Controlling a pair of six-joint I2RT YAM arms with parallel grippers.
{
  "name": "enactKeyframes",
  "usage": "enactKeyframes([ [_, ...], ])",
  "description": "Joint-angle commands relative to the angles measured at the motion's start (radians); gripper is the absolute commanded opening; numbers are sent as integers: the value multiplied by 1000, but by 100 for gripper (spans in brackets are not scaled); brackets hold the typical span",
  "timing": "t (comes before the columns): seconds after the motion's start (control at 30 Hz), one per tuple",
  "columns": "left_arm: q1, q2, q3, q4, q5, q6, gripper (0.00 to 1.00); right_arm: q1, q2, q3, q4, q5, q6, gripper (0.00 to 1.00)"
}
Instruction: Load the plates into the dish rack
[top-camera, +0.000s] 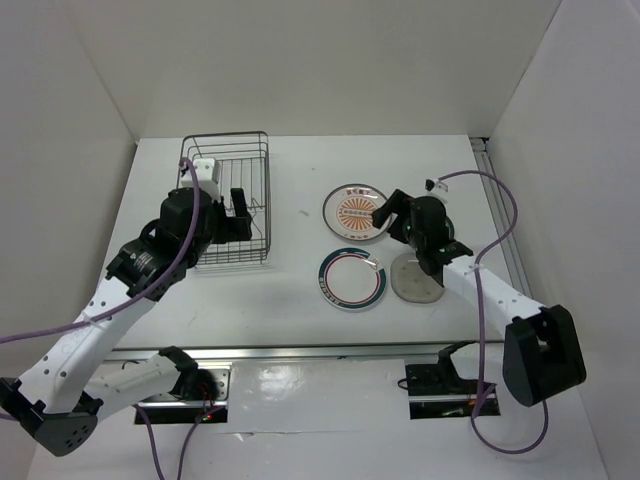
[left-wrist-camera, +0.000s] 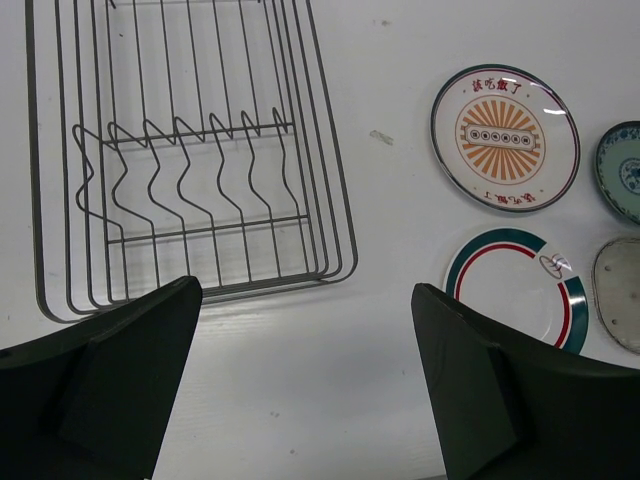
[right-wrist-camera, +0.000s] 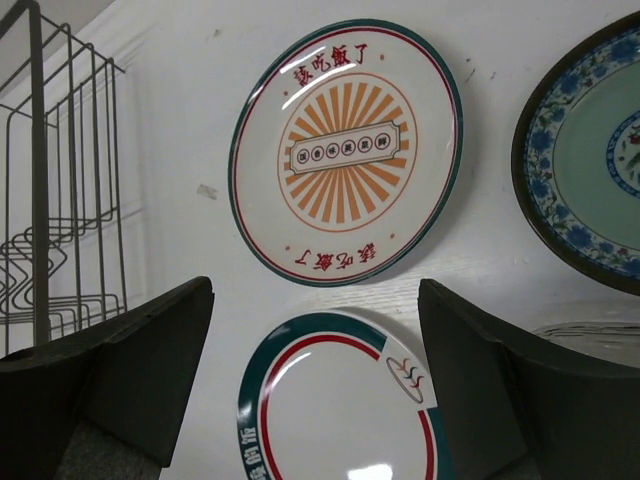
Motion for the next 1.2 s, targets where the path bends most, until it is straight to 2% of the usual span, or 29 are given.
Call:
enactKeyframes([
  [0.0,-4,-32,-6,45,12,20,100,-10,50,-31,149,-21,71,90],
  [0.43,-4,-32,-6,45,31,30,100,30,220,-54,212,75,171,90],
  [0.73,-4,-32,-15,54,31,30,100,20,418,28,236,73,180,89],
  [1.0,-4,-23,-15,54,31,30,100,2,536,87,273,84,232,81],
  [1.17,-4,-23,-15,54,31,30,100,-9,618,105,295,84,281,69],
])
